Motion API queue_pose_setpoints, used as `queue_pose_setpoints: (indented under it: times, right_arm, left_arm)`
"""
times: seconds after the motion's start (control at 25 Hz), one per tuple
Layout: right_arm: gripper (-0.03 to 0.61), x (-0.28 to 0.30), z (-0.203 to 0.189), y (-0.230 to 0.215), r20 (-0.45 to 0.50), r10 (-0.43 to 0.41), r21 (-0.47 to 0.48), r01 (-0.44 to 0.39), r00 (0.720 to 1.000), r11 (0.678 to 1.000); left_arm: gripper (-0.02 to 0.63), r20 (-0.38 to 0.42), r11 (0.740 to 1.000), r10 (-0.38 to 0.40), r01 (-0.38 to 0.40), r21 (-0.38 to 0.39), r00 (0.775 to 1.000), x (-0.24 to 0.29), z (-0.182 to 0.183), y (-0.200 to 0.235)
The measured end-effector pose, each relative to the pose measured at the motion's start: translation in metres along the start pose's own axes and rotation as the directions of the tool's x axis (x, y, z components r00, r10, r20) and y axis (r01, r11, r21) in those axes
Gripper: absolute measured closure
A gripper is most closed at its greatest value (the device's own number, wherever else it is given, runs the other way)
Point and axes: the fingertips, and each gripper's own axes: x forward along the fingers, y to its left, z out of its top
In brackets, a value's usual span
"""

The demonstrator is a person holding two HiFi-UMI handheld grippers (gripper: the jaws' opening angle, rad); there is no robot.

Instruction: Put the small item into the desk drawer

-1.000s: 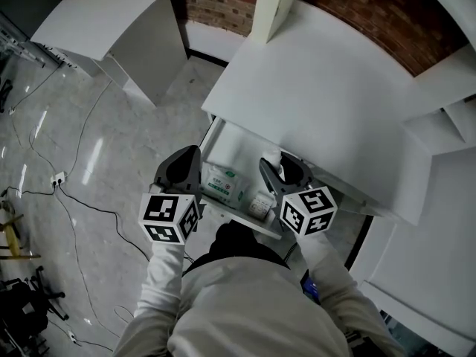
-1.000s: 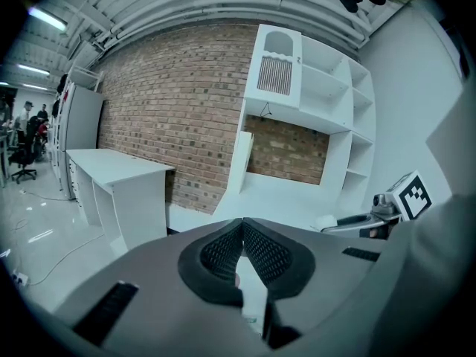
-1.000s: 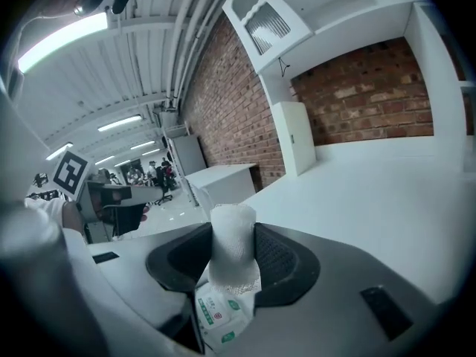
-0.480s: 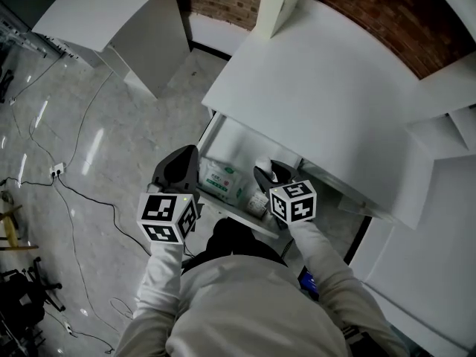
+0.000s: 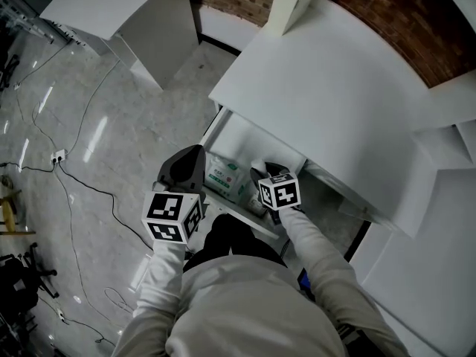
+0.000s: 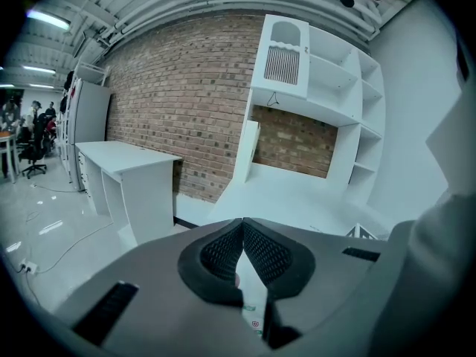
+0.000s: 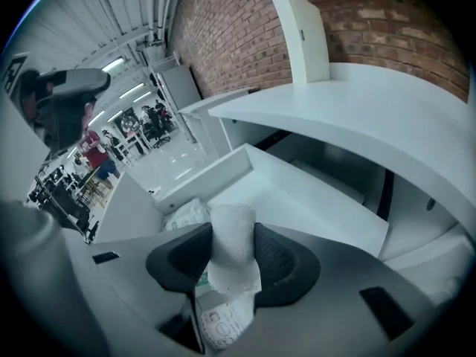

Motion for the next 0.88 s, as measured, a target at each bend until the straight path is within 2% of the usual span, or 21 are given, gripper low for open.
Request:
queue_pose_setpoints:
  times: [0.32, 0.68, 0.76, 0.88]
  right_arm:
    - [0.385, 0.035, -0.03, -0.014, -0.161, -0.05, -0.055, 0.042, 0.986, 0.998]
    - [0.385, 0.058, -0.054, -0.031, -0.291, -0.12, -0.121, 0.088, 0.949, 0.989]
    - [0.385, 0.062, -0.054, -0.03, -0.308, -0.132, -0.145, 0.09, 0.942, 0.985]
    - [0.385, 0.07, -0.039, -0.024, -0.28, -0.127, -0.195, 0.073, 0.952, 0.978]
  left_arm:
    - [0.597, -0.018, 0.999, 0.037, -0.038, -0.021, 0.999, -0.008, -0.008, 0.009]
    - [0.597, -0.033, 0.996, 0.078, -0.079, -0.044, 0.996, -0.015, -0.014, 0.026]
    - [0.597, -0.036, 0.995, 0.083, -0.084, -0.046, 0.996, -0.016, -0.014, 0.029]
    - [0.595, -0.041, 0.995, 0.084, -0.086, -0.05, 0.996, -0.015, -0.015, 0.031]
